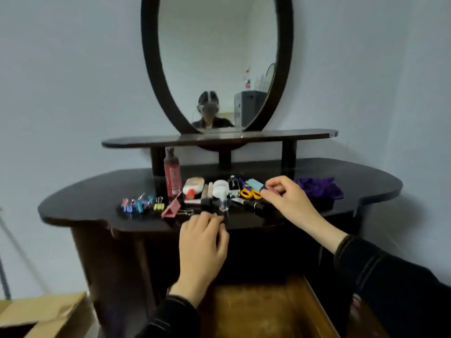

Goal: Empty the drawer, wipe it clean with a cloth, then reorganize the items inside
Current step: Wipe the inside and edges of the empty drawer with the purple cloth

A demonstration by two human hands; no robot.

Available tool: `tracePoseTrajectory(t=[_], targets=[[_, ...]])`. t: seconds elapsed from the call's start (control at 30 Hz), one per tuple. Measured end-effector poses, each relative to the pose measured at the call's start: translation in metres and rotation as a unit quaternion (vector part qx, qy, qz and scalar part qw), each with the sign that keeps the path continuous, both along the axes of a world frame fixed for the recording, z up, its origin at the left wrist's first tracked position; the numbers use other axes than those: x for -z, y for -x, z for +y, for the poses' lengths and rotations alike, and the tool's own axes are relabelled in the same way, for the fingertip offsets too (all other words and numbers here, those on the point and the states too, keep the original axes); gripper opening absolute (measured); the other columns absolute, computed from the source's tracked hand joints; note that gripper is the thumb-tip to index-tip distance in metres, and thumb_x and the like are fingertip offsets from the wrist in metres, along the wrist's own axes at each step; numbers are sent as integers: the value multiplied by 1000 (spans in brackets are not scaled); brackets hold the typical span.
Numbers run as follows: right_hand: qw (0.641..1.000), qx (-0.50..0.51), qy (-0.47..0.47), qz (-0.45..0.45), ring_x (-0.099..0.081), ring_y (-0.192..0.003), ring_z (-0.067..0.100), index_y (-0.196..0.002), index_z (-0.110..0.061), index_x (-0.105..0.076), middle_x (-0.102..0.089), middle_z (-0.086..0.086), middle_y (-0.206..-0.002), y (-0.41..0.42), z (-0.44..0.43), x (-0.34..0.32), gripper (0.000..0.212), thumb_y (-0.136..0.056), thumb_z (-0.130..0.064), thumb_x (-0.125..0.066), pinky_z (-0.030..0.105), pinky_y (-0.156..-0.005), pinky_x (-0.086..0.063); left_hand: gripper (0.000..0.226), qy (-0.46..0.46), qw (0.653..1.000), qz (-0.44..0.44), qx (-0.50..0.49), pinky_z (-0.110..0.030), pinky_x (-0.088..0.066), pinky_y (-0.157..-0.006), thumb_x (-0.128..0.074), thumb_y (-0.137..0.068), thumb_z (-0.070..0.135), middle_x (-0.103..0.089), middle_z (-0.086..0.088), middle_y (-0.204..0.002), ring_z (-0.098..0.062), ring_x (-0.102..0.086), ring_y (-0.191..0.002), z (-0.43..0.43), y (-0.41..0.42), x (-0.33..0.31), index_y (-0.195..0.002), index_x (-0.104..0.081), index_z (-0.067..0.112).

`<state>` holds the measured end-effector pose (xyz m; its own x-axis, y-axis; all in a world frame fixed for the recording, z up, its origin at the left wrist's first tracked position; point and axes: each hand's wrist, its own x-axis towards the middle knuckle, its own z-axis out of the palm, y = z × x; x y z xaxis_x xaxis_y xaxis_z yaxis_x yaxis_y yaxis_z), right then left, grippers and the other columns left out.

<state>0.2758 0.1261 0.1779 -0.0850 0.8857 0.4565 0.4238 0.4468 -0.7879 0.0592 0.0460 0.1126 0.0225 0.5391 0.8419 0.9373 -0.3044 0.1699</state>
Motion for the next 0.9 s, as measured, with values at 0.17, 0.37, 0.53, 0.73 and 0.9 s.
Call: tracePoseTrajectory(t=[0.17, 0.37, 0.53, 0.73, 0.9], targets=[[986, 90, 56, -129, -63, -90, 7, -104, -39, -55, -64, -19, -96, -9, 34, 9, 42, -70, -57, -73, 34, -80, -52, 17, -75, 996, -11, -44, -32, -29, -70, -53, -89, 29, -56, 6, -87, -21, -50, -79, 18, -5, 15, -89, -67, 19], [983, 54, 27, -173, -58, -89, -2, -93, -43, -61, -62, -26, -96, -10, 31, 16, 25, -71, -50, -70, 22, -64, -39, 23, -100, 993, -21, -64, -36, -33, -70, -51, -89, 28, -57, 2, -83, -24, -51, -77, 24, -11, 19, -85, -69, 15], [998, 60, -15, 4, -61, -93, 4, -93, -36, -65, -64, -15, -100, -31, 33, 17, 13, -82, -37, -71, 25, -77, -50, 26, -132, 988, -23, -74, -37, -33, -71, -49, -89, 31, -57, 1, -85, -25, -52, -78, 33, -10, 26, -86, -70, 16], [945, 282, -145, -74, -56, -96, 10, -105, -32, -60, -54, -13, -104, -102, 49, 36, 27, -81, -25, -72, 25, -66, -47, 30, -189, 975, -17, -111, -39, -36, -66, -46, -90, 32, -59, -2, -81, -28, -51, -72, 44, -12, 30, -80, -70, 17], [937, 171, -89, -290, -42, -135, 23, -148, -33, -40, -41, -3, -151, -141, 73, 24, 72, -83, -45, -68, 41, -105, -41, 28, -200, 972, -20, -123, -37, -34, -68, -46, -90, 29, -57, -3, -79, -27, -50, -72, 47, -16, 31, -79, -68, 16]])
